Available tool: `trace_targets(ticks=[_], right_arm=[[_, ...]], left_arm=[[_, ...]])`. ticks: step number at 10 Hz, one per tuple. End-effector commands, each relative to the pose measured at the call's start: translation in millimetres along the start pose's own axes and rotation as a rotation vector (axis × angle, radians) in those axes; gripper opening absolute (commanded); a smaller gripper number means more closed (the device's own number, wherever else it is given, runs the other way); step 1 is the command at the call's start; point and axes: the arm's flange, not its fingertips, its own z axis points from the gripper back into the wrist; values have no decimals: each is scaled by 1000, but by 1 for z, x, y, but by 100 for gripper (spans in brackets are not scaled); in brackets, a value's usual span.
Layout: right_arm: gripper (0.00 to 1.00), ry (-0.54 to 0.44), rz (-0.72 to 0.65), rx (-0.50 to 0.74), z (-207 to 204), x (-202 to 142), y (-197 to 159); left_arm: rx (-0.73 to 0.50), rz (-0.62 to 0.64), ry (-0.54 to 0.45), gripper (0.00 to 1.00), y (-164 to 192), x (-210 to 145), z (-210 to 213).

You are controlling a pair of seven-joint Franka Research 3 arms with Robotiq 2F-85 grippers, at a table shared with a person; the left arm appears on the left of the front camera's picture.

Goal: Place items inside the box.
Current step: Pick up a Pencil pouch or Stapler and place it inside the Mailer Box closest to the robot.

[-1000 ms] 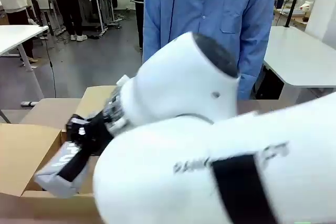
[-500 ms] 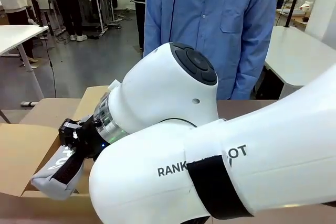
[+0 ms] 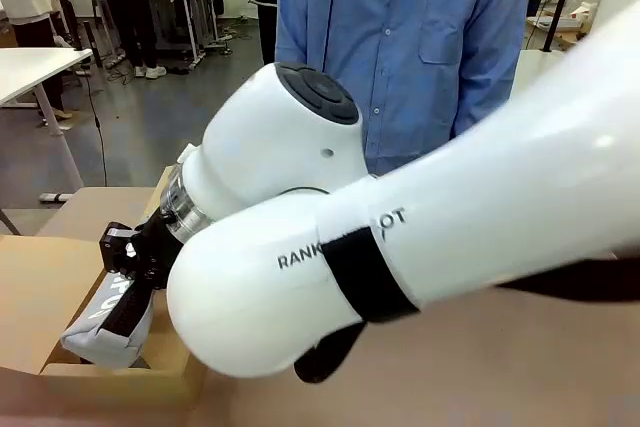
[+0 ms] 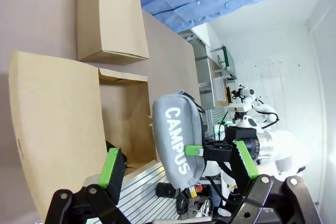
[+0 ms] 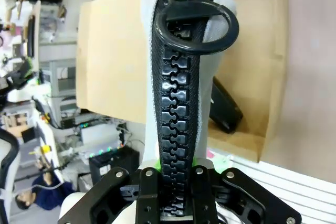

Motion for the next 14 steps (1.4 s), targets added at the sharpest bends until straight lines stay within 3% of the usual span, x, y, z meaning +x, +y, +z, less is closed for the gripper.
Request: trace_targets(ticks=[1, 9, 14], right_arm=[[9, 29, 34, -46, -46, 16, 27], [9, -48, 31, -160, -118, 8, 31], [9, 7, -39, -199, -138, 17, 8]], left_arm=[[-23, -20, -10, 100, -1, 0, 0], [-23, -20, -10, 100, -1, 0, 0], [-23, -20, -10, 100, -1, 0, 0]])
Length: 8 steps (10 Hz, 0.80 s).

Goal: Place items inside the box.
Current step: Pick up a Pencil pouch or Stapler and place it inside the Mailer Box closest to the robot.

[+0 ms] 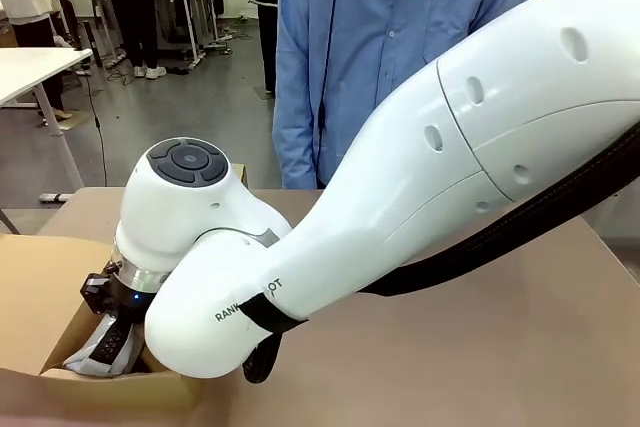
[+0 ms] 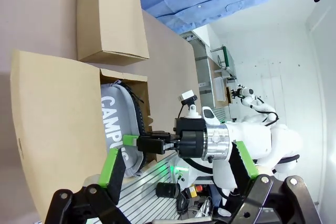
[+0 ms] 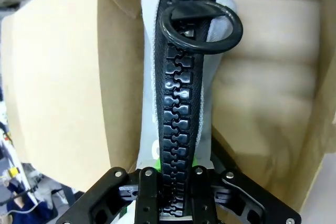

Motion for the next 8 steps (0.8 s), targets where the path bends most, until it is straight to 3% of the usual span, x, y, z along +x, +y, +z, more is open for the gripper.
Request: trace_targets(ticks=[1, 4, 5, 6, 7, 8], right_arm=[[9, -3, -15, -13, -2, 1, 5], [9, -12, -20, 1, 1, 3, 3], [59, -15, -24, 2, 4, 4, 2], [68, -17, -20, 0, 7, 4, 1], [100, -18, -19, -6, 12, 5, 0], [100, -22, -21, -4, 16, 6, -2]], left_arm=[[-23, -19, -10, 100, 0, 0, 0], [-23, -19, -10, 100, 0, 0, 0], [-23, -19, -10, 100, 0, 0, 0], [-23, -19, -10, 100, 0, 0, 0], [-23, -19, -10, 100, 0, 0, 0], [-23, -19, -10, 100, 0, 0, 0]])
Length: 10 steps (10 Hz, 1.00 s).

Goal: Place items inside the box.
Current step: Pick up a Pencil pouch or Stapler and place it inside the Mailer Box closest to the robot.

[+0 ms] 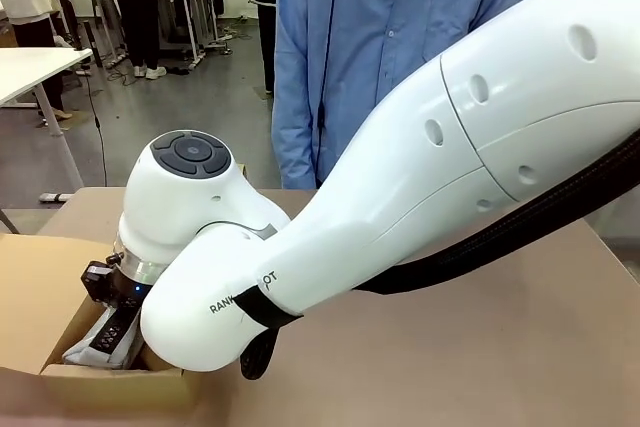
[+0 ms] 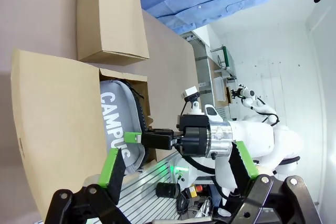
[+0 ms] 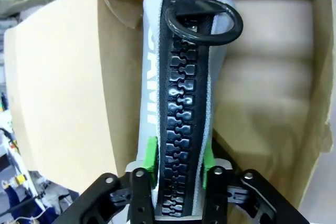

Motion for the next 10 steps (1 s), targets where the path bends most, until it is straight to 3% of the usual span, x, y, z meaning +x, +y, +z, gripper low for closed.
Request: trace_targets(ticks=[1, 2, 3, 6, 8, 10], right_arm=[[100, -10, 14, 1, 14, 0, -6], [92, -21, 7, 8, 20, 2, -9], [100, -14, -3, 28, 29, 4, -15], [100, -8, -12, 94, 57, 4, -33], [100, 85, 13, 165, 91, 1, -58], [100, 178, 15, 249, 135, 0, -108]], left_arm=[[-23, -19, -10, 100, 0, 0, 0], [-23, -19, -10, 100, 0, 0, 0], [-23, -19, -10, 100, 0, 0, 0], [-23, -19, -10, 100, 0, 0, 0], [-23, -19, -10, 100, 0, 0, 0], [-23, -19, -10, 100, 0, 0, 0]])
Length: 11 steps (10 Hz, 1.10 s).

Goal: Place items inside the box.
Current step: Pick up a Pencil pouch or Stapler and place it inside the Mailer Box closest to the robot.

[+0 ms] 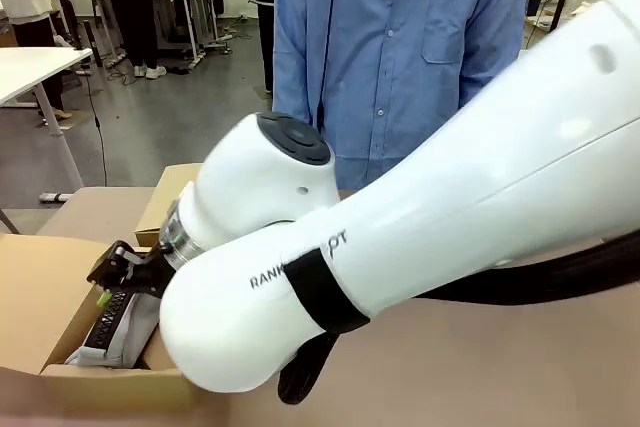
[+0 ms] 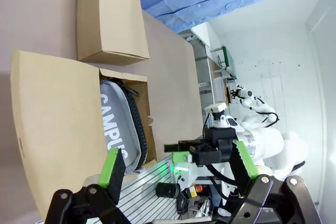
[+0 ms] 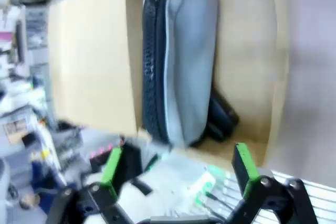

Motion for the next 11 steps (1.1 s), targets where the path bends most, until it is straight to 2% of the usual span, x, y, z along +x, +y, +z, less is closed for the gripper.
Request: trace_targets(ticks=[1, 2, 3, 4, 5, 7, 8, 9, 11], right_arm=[[100, 123, -13, 147, 98, 23, -80], [100, 79, -66, 250, 132, 23, -107], [100, 2, -144, 260, 154, 25, -132], [100, -124, -327, 177, 153, 23, -138], [100, 17, -78, 154, 39, 2, 4], [100, 17, -78, 154, 39, 2, 4], [100, -27, -153, 160, 57, 12, -14], [100, 41, -224, 216, 66, 33, -13], [100, 111, -342, 306, 119, 79, -45]], left_arm=[[-23, -19, -10, 100, 0, 0, 0], [-23, -19, -10, 100, 0, 0, 0], [-23, -19, -10, 100, 0, 0, 0], [-23, -19, -10, 100, 0, 0, 0], [-23, -19, -10, 100, 0, 0, 0], [-23, -19, -10, 100, 0, 0, 0], [-23, -19, -10, 100, 0, 0, 0], [-23, -19, -10, 100, 0, 0, 0], [-23, -19, -10, 100, 0, 0, 0]])
